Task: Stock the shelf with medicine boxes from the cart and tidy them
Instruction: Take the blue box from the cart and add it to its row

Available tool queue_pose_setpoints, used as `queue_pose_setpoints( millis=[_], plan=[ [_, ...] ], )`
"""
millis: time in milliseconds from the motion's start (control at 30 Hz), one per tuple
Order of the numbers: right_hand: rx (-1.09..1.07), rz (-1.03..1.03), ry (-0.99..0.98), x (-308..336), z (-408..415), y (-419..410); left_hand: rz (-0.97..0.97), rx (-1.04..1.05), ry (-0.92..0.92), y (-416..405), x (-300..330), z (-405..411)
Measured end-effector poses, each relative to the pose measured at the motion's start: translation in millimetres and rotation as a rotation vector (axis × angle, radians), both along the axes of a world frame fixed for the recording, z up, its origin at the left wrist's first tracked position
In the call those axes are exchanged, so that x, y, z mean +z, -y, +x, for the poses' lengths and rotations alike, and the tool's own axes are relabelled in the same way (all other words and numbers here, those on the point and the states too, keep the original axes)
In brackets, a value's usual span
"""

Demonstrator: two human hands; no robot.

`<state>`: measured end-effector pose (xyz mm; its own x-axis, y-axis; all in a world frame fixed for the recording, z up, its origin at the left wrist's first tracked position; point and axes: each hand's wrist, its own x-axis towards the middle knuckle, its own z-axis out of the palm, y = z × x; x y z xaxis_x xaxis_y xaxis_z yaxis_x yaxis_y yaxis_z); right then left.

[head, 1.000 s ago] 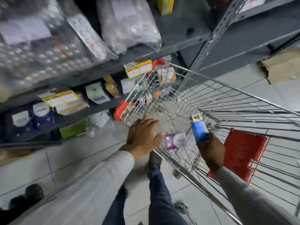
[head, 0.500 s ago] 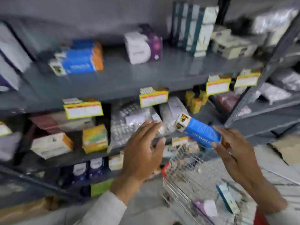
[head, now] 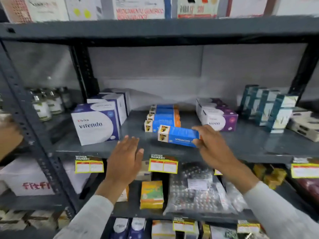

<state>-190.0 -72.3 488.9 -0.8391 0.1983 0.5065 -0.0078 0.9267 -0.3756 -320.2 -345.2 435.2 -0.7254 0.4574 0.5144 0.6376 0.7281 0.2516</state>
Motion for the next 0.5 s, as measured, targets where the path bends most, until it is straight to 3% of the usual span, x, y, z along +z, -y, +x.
queue_pose_setpoints(
  millis=[100, 300, 500],
  plan=[
    [0.001, -0.062, 0.098, 5.1, -49.2, 5.3, -0.110, 0.008, 0.001, 1.0, -9.8, -11.2],
    [0.027, -0.081, 0.200, -16.8, -79.8, 5.9, -0.097, 0.028, -0.022, 0.9, -17.8, -16.7],
    [0.065, -0.091, 0.158, -25.7, -74.0, 8.1, -0.064, 0.024, -0.006, -0.4, -20.3, -18.0]
  ],
)
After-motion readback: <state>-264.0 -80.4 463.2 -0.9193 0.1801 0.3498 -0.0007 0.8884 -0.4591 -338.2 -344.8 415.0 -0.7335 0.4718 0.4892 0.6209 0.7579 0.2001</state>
